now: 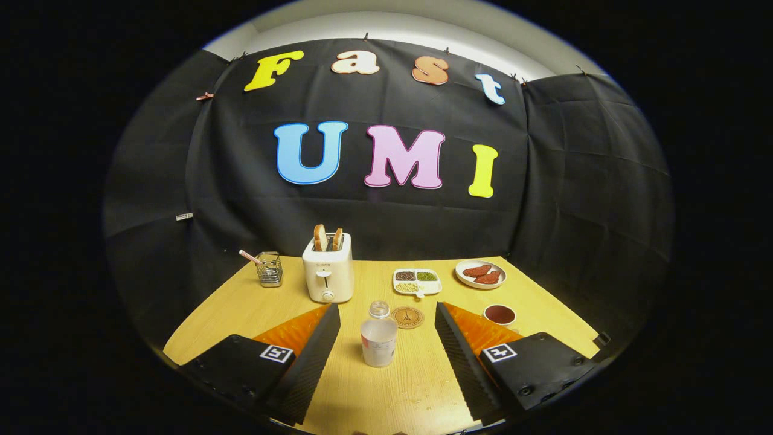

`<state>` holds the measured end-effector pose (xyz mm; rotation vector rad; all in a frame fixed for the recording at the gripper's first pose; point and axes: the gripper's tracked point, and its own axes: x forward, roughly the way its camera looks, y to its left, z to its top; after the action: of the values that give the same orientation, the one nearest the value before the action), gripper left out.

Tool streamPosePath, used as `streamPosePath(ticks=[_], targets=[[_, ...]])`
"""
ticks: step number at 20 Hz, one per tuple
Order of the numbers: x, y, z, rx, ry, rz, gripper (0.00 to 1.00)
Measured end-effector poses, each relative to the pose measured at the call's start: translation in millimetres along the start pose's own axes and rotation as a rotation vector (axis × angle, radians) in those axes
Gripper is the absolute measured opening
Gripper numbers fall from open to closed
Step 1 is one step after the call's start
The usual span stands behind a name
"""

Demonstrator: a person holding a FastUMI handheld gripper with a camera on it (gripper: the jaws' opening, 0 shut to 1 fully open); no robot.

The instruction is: Take the bottle from table, then pour the juice into the cup, finally place the bottle on the coaster

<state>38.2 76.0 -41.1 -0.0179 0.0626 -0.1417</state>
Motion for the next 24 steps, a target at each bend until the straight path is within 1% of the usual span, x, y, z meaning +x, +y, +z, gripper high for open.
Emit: streamPosePath(ticks=[8,11,13,17,19,24], targets=[[11,3,-11,0.035,0.003,-0.040,0.97],[18,11,-20,0.074,0.004,-0.039,0.97],[25,10,-28,0.080,0.007,-0.069,0.98],[40,11,-48,0.077,0.022,-0.118,0.97],[50,15,-60,0.078,0.016,-0.126,0.97],[82,18,-107,0.074,0.071,-0.144,0.97]])
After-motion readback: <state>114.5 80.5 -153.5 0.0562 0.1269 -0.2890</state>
